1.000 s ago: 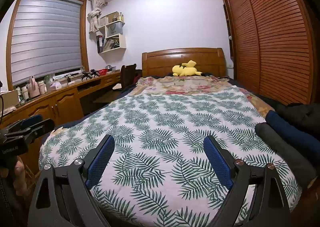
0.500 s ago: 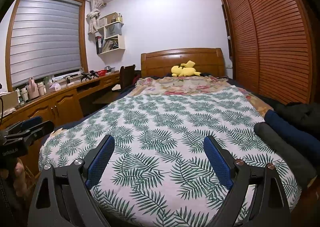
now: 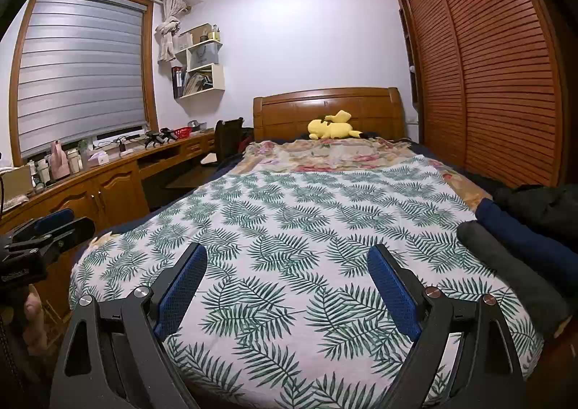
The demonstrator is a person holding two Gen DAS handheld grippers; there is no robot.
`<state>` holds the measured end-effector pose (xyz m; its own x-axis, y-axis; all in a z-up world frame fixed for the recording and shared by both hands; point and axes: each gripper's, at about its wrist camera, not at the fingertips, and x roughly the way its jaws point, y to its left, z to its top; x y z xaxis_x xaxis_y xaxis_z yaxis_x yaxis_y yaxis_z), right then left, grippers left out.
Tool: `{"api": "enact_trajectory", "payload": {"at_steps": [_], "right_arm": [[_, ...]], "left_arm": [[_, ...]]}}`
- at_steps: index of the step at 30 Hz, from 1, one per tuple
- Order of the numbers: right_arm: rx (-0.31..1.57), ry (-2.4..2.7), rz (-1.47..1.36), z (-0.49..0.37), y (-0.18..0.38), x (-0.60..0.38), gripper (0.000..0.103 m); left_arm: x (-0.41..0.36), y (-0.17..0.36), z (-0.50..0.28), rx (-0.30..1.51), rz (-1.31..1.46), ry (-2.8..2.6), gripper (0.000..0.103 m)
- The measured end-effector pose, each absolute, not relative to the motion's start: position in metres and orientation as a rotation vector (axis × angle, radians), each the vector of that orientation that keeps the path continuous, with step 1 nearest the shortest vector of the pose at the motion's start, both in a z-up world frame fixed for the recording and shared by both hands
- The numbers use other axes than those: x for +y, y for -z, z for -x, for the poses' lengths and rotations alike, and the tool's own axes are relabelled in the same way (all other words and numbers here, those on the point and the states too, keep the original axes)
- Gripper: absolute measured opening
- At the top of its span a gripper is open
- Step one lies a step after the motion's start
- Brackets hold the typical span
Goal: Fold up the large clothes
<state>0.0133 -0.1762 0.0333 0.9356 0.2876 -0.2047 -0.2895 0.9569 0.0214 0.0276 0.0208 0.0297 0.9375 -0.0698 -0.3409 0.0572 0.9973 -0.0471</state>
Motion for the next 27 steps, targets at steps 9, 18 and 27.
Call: {"api": "enact_trajectory", "payload": {"at_steps": [9, 18, 27], "right_arm": [[0.206, -0.296, 0.008, -0.0132, -0.0336, -0.1803, 0.091], [0.205, -0.295, 0.005, -0.0126, -0.0339, -0.1824, 0.091], [0.205, -0.294, 0.006, -0.0129, -0.0338, -0.1823, 0.091]], "left_arm": [[0.0202, -0.0349, -0.0256, 0.342, 0.031, 0.070, 0.092], [0.0193, -0.0349, -0.0253, 0.340, 0.031, 0.069, 0.092], [0.0184, -0.0349, -0.0242, 0.339, 0.030, 0.071, 0.092]]}}
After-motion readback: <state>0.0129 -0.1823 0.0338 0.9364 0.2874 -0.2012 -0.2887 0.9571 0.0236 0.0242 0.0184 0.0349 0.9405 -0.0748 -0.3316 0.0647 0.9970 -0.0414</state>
